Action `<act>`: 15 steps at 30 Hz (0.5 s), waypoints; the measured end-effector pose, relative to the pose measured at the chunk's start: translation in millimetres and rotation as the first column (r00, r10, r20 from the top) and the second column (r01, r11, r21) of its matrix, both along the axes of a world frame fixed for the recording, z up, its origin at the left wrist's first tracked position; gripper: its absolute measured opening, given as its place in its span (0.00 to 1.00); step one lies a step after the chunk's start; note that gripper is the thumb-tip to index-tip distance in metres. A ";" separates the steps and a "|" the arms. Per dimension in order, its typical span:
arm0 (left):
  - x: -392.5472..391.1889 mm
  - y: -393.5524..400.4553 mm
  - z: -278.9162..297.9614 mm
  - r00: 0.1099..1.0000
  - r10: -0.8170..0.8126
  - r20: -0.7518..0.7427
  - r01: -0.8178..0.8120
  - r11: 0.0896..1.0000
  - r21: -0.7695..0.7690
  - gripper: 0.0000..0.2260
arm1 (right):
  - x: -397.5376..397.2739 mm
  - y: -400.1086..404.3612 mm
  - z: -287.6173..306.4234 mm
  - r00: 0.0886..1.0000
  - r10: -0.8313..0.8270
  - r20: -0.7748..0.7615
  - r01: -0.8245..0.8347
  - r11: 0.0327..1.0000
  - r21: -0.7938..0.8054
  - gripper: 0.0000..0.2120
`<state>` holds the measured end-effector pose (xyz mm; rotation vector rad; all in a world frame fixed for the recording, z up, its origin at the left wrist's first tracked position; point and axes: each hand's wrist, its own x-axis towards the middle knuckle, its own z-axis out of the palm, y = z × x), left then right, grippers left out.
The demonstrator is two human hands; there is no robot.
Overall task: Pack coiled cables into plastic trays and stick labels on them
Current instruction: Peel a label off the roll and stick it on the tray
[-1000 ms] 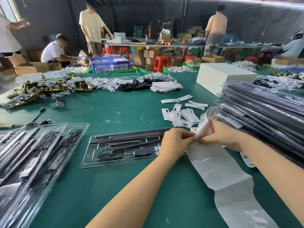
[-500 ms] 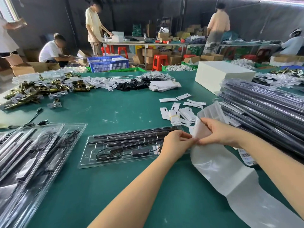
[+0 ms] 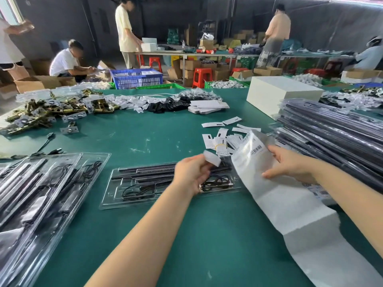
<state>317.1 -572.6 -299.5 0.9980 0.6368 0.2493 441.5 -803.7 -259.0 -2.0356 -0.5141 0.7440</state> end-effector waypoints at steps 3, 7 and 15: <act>-24.3 51.7 2.5 0.974 0.216 0.068 -0.218 0.976 0.026 0.02 | 7.3 -10.0 -6.4 0.982 -0.149 0.113 0.166 0.974 -0.154 0.29; -67.5 101.8 -3.7 0.890 0.432 0.149 -0.456 0.852 0.255 0.05 | 4.9 -1.4 -8.1 0.707 -0.094 0.701 0.477 0.796 -0.374 0.31; -124.3 116.2 -24.4 0.799 0.552 0.239 -0.531 0.459 0.713 0.06 | -25.7 57.3 -45.0 0.748 0.172 0.640 0.477 0.530 -0.701 0.36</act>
